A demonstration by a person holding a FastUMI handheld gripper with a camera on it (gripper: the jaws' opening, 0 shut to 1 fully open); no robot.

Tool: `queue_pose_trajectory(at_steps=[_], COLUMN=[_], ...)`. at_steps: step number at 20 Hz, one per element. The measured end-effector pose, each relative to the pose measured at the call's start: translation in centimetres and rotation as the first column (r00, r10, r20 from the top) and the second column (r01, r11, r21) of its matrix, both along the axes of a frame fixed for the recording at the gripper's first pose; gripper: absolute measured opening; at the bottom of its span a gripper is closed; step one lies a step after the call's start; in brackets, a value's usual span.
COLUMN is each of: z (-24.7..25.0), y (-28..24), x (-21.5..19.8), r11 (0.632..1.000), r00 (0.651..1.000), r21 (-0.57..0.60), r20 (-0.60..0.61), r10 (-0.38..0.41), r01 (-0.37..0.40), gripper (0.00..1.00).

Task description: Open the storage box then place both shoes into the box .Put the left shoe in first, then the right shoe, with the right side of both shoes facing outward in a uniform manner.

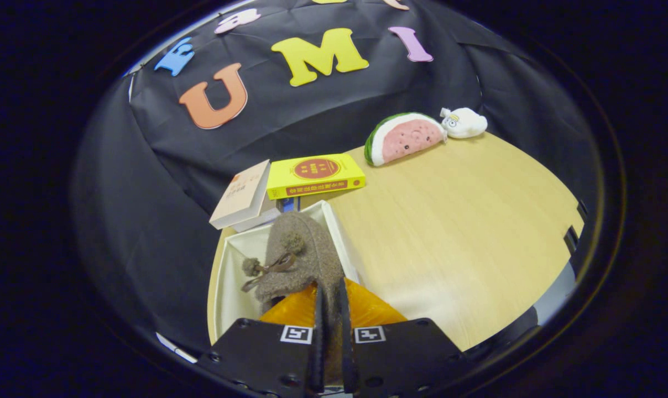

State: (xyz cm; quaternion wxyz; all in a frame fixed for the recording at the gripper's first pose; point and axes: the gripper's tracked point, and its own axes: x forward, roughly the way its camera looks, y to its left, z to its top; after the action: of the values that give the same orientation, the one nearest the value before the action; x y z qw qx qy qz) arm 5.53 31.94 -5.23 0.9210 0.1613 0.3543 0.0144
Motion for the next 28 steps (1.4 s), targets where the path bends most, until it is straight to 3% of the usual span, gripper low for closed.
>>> queue_pose_trajectory(at_steps=[4, 6, 10, 15, 19, 28], z=[0.2, 1.0, 4.8, 9.4, 11.1, 12.8], y=[1.0, 1.4, 0.3, -4.2, -8.2, -14.9], x=[-0.1, -0.1, -0.2, -0.8, -2.8, -6.3], r11=[0.999, 0.998, 0.99, 0.967, 0.948, 0.938], r00=[0.999, 0.997, 0.971, 0.887, 0.829, 0.758], r21=[-0.005, -0.013, -0.082, -0.239, -0.316, -0.347], r20=[0.014, 0.044, 0.204, 0.423, 0.517, 0.611], r10=[0.034, 0.066, 0.126, 0.184, 0.216, 0.229], r01=[-0.034, -0.065, -0.111, -0.086, -0.05, -0.003], gripper=[0.14, 0.25, 0.59, 0.93, 0.96, 0.96])
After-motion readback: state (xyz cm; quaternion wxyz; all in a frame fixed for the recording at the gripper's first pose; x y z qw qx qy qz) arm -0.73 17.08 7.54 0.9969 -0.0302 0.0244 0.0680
